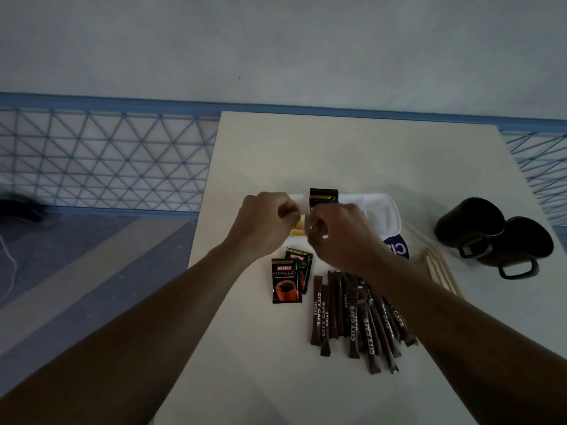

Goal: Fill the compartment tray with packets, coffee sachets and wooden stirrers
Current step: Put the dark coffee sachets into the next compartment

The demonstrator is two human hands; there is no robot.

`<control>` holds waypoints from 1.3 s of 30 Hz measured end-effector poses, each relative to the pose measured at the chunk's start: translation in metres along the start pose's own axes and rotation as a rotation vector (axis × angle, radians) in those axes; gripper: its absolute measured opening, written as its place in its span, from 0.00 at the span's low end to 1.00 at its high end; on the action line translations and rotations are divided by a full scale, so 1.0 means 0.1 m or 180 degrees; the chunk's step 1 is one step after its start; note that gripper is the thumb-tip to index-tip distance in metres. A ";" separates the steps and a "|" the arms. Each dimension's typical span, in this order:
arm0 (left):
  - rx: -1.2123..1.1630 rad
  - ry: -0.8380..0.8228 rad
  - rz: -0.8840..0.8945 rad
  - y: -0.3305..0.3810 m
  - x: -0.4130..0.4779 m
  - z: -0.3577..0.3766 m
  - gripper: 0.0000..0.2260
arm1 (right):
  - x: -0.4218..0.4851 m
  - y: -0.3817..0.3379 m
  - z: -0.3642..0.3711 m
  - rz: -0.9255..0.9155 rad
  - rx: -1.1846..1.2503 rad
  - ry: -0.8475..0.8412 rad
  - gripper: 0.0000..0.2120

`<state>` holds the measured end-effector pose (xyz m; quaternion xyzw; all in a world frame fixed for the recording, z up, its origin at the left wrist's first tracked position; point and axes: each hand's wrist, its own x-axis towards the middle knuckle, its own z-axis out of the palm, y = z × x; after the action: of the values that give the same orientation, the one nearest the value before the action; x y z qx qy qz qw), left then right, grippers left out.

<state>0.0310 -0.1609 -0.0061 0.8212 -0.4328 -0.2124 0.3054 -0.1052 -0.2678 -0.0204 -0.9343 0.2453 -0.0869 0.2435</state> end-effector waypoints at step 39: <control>0.0088 -0.0363 -0.0400 -0.26 -0.48 0.37 0.08 | -0.19 -0.06 0.27 0.0937 0.1117 -0.0873 0.14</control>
<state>-0.0024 -0.1213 -0.0471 0.8374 -0.4000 -0.2715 0.2551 -0.1110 -0.2426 -0.0418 -0.8352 0.3244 0.0357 0.4427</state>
